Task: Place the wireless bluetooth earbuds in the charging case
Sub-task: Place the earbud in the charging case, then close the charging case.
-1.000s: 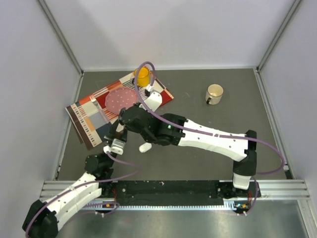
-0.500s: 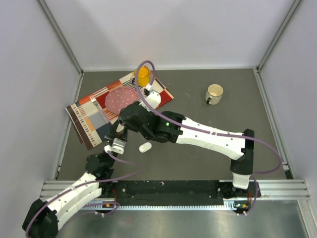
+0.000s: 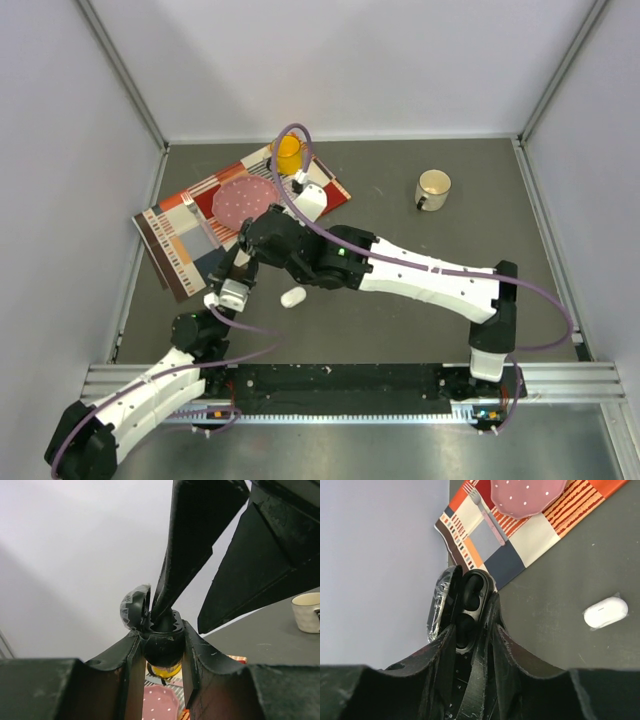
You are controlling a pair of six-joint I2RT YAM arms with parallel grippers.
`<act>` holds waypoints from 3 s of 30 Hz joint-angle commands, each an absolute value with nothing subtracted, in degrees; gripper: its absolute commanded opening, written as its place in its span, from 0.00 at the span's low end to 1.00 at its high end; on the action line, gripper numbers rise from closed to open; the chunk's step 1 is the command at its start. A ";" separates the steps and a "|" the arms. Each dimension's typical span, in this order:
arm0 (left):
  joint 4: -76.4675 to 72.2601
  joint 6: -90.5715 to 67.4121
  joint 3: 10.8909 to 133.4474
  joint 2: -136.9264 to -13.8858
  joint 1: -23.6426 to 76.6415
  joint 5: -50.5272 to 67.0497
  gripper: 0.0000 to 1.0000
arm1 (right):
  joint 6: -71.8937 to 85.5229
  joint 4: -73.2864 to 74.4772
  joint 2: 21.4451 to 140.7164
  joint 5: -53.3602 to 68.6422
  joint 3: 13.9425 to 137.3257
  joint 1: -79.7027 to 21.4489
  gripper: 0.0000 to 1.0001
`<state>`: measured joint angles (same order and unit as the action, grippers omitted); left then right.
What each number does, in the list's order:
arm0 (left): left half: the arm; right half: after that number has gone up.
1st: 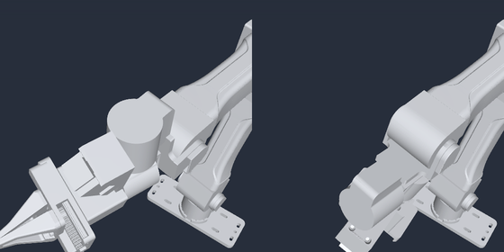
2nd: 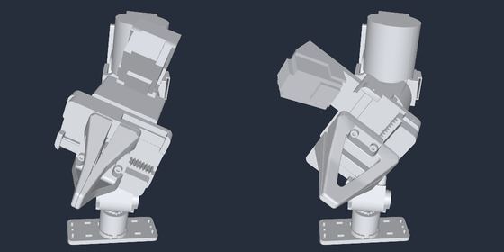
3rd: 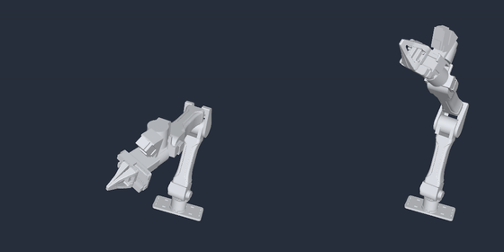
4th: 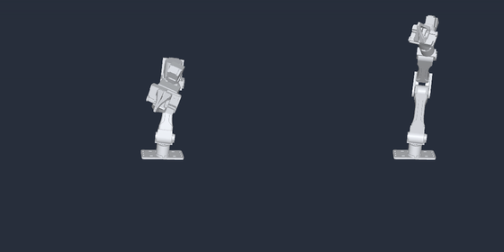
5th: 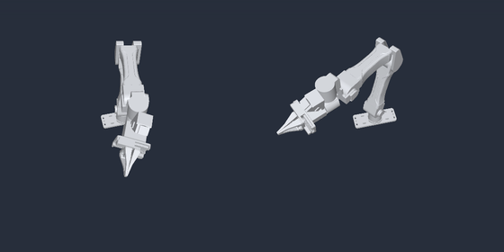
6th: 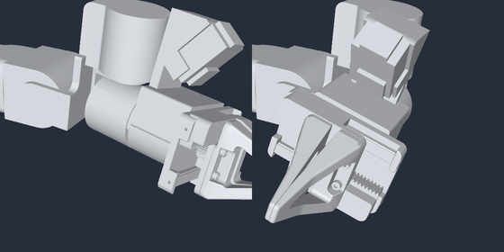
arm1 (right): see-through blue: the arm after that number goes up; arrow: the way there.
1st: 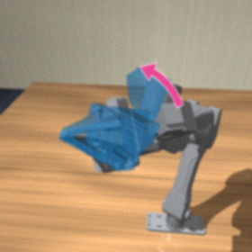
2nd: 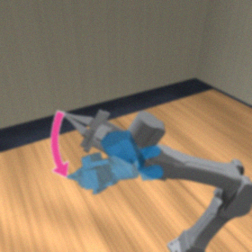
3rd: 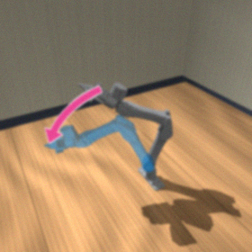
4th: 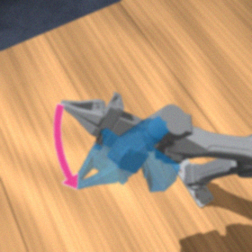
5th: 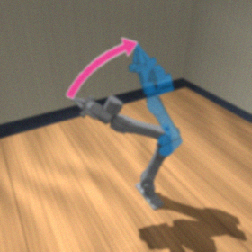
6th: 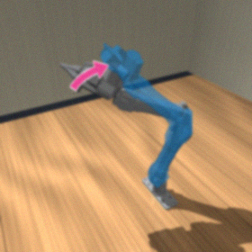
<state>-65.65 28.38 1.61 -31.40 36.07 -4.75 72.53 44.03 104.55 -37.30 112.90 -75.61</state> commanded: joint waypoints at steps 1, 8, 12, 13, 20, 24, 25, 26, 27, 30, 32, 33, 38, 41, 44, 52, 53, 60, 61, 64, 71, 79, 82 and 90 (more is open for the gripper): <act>-72.86 25.06 -2.81 -31.03 36.30 -4.92 0.00 | 69.53 45.62 100.55 -40.25 111.36 -76.20 0.35; -72.95 21.71 -3.16 -31.11 36.30 -4.83 0.00 | 66.10 40.44 96.95 -42.19 108.46 -76.46 0.36; -72.86 19.08 -3.51 -30.94 36.30 -5.27 0.00 | 60.93 31.05 93.09 -43.42 103.11 -76.73 0.37; -72.86 18.81 -3.43 -30.94 36.30 -5.36 0.00 | 59.95 27.63 91.77 -43.68 101.27 -76.82 0.38; -71.81 16.00 -3.95 -29.10 36.21 -3.78 0.00 | 48.98 12.45 85.27 -40.54 91.34 -76.82 0.40; -68.57 11.62 -3.43 -26.55 36.21 1.47 0.00 | 36.42 1.07 78.94 -38.15 79.31 -76.38 0.47; -66.99 10.82 -3.08 -25.76 36.21 3.50 0.00 | 34.73 -1.03 77.71 -36.93 77.71 -75.85 0.47; -63.23 10.03 -1.95 -24.27 36.21 7.17 0.00 | 33.41 -2.79 75.00 -32.56 76.48 -74.20 0.48; -61.63 8.80 -1.41 -23.74 36.21 9.47 0.00 | 31.92 -3.42 73.93 -29.91 74.64 -73.05 0.48; -58.45 5.98 -0.53 -22.94 36.12 16.60 0.00 | 31.73 -3.69 70.50 -21.20 72.52 -69.01 0.49; -57.83 3.97 1.93 -23.38 36.12 19.76 0.00 | 31.03 -3.60 69.18 -18.99 71.72 -67.94 0.49; -57.40 3.26 2.37 -23.64 36.04 22.65 0.00 | 29.46 -4.04 67.86 -18.46 70.85 -67.24 0.49; -57.21 -1.83 5.79 -26.80 35.68 29.96 0.00 | 25.31 -2.38 66.09 -9.59 70.93 -64.34 0.50; -61.51 -5.17 6.33 -29.17 35.51 30.67 0.00 | 25.22 -0.27 66.44 -3.44 71.45 -61.71 0.50; -64.24 -8.86 7.29 -31.20 35.42 30.76 0.00 | 26.71 5.17 67.85 -3.16 72.77 -59.77 0.65; -65.30 -15.29 11.07 -34.54 35.42 31.03 0.00 | 24.70 7.56 67.50 -1.34 72.16 -57.92 0.83; -65.04 -15.73 11.34 -34.80 35.42 31.03 0.00 | 24.00 7.56 67.50 -0.54 72.25 -57.92 0.84; -65.56 -16.79 12.04 -36.74 35.42 28.84 0.00 | 21.71 4.13 64.26 4.92 68.73 -57.83 0.80; -65.57 -16.79 12.04 -36.65 35.42 28.65 0.00 | 21.62 4.13 63.99 4.49 68.56 -57.83 0.79; -66.18 -17.14 12.22 -36.83 35.42 28.12 0.00 | 21.10 6.14 64.33 4.04 68.64 -57.92 0.73; -66.44 -18.45 13.80 -38.23 35.42 32.86 0.00 | 23.81 9.23 68.02 1.15 70.57 -57.92 0.68; -66.27 -19.69 14.94 -39.55 35.42 36.74 0.00 | 24.17 8.70 70.49 1.05 71.72 -57.83 0.68; -67.32 -19.77 14.68 -39.99 35.42 36.47 0.00 | 24.61 8.70 71.19 1.15 71.54 -57.83 0.69; -68.99 -19.16 13.28 -39.99 35.42 31.13 0.00 | 24.87 8.96 71.63 2.19 70.75 -57.83 0.69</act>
<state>-63.88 -19.18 12.21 -40.38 35.62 34.92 24.62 9.50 71.24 1.19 68.79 -58.26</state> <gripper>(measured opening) 0.341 0.685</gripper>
